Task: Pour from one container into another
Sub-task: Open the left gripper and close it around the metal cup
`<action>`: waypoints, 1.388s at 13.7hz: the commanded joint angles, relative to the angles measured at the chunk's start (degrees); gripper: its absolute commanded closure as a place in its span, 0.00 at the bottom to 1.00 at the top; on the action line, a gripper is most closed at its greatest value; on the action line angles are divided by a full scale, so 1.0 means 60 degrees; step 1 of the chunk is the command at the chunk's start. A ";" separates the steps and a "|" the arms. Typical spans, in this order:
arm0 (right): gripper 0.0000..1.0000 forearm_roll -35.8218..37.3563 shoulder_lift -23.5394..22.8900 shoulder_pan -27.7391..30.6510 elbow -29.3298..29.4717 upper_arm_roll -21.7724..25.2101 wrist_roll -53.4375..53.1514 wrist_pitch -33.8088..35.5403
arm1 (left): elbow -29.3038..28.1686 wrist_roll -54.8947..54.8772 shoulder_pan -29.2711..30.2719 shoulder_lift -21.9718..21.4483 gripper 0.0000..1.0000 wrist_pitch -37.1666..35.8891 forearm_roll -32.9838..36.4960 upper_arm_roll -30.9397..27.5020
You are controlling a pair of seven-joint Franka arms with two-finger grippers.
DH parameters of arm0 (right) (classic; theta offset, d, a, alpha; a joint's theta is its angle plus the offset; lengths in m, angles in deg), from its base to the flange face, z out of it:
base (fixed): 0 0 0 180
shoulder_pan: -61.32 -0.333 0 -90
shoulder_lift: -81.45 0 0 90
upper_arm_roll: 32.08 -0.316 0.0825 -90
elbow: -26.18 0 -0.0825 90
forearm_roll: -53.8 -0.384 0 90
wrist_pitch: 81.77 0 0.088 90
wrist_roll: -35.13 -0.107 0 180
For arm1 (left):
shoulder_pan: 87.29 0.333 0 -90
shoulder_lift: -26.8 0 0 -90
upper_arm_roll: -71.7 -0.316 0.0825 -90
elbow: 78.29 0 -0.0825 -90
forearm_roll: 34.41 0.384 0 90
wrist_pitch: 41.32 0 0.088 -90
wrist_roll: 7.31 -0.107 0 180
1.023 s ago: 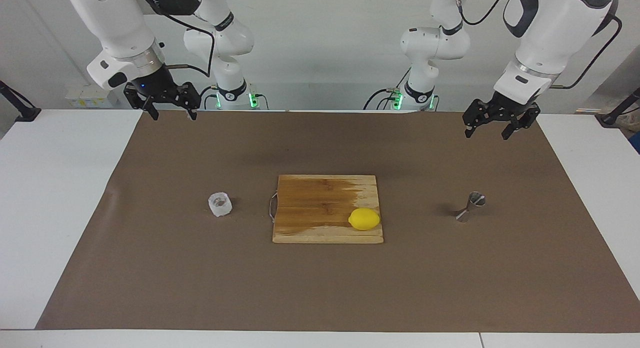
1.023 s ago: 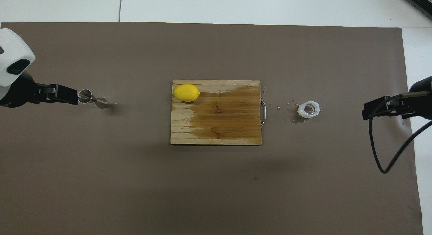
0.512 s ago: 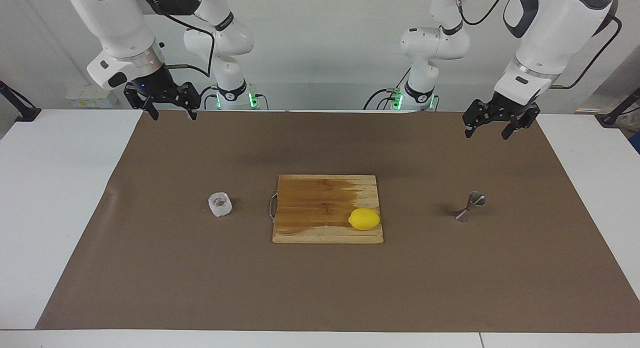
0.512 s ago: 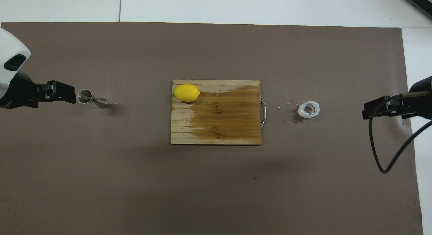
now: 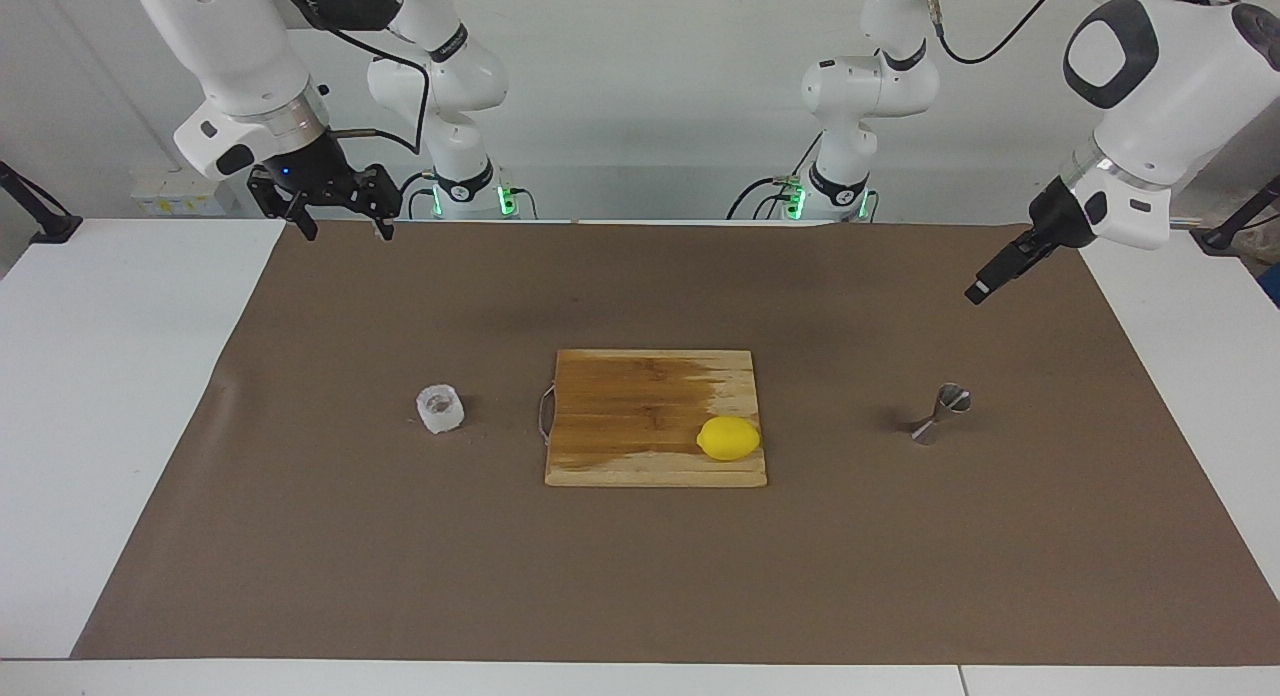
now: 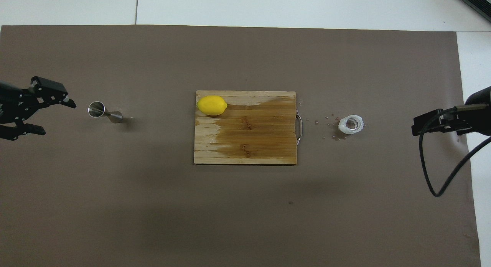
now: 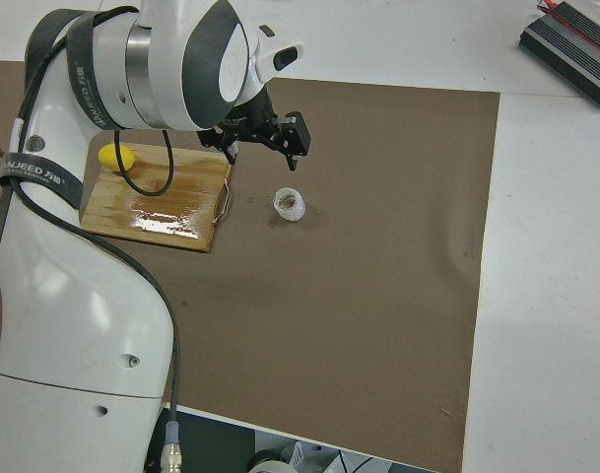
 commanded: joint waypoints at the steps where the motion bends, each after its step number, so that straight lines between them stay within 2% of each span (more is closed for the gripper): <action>1: 0.00 0.0152 0.0083 0.0095 -0.0045 -0.0050 0.0227 0.0010 | 0.0500 0.0780 0.0843 0.0997 0.00 0.0036 -0.1283 0.0060; 3: 0.00 0.0152 0.0083 0.0095 -0.0045 -0.0050 0.0227 0.0010 | 0.0516 0.2486 0.1049 0.1393 0.00 0.0516 -0.1680 0.0030; 4: 0.00 0.0152 0.0083 0.0095 -0.0045 -0.0050 0.0227 0.0010 | 0.0617 0.3308 0.1239 0.1700 0.00 0.0505 -0.2350 0.0016; 6: 0.00 0.0152 0.0083 0.0095 -0.0045 -0.0050 0.0227 0.0010 | 0.1479 0.4454 0.1548 0.2738 0.00 0.0184 -0.2999 0.0016; 9: 0.00 0.0152 0.0083 0.0095 -0.0045 -0.0050 0.0227 0.0010 | 0.1644 0.5087 0.2074 0.3604 0.00 0.0152 -0.3833 0.0016; 11: 0.00 0.0152 0.0083 0.0095 -0.0045 -0.0050 0.0227 0.0010 | 0.1659 0.5249 0.2119 0.4074 0.00 0.0590 -0.3938 0.0016; 14: 0.00 0.0152 0.0083 0.0095 -0.0045 -0.0050 0.0227 0.0010 | 0.0754 0.5250 0.2120 0.4106 0.00 0.2025 -0.4363 0.0030; 16: 0.00 0.0152 0.0083 0.0095 -0.0045 -0.0050 0.0227 0.0010 | 0.0109 0.5381 0.2090 0.3945 0.00 0.2437 -0.4932 0.0016; 19: 0.00 0.0152 0.0083 0.0095 -0.0045 -0.0050 0.0227 0.0010 | -0.1224 0.5309 0.1989 0.3462 0.00 0.2950 -0.5052 0.0059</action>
